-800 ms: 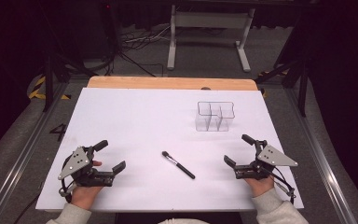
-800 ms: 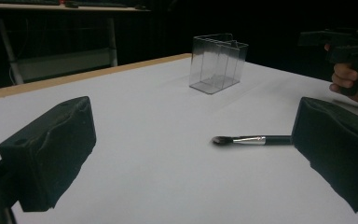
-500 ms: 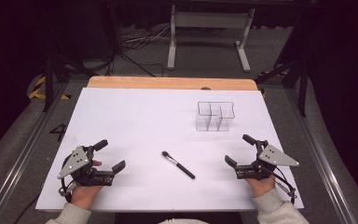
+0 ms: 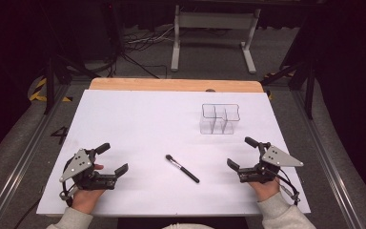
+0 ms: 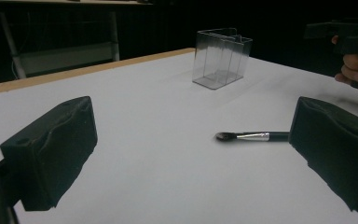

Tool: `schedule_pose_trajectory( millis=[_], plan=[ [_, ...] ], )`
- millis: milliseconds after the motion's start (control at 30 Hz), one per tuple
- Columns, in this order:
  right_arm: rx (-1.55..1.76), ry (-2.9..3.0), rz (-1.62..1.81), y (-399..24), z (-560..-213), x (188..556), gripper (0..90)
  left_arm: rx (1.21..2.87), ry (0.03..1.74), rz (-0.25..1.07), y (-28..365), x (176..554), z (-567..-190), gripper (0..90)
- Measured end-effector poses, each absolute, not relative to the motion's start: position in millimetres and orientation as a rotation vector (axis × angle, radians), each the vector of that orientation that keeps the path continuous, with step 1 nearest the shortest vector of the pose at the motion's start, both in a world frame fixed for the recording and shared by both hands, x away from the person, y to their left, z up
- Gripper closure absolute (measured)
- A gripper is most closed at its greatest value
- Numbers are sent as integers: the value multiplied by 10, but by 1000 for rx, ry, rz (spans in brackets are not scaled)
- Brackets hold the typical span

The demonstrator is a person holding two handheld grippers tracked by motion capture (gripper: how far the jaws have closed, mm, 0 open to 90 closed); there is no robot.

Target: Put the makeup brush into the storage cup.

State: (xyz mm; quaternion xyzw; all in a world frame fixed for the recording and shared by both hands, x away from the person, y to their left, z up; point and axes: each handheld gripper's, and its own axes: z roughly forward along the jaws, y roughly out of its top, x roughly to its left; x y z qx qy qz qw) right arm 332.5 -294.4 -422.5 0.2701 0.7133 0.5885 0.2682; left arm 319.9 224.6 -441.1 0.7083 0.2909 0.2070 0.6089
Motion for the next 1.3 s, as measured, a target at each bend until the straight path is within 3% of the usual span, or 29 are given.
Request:
schedule_pose_trajectory(
  millis=[1300],
  plan=[
    [704,2027,1679,-2211,-3979,3601,1,1651,687,483,2239,3214,-4392,29]
  ],
)
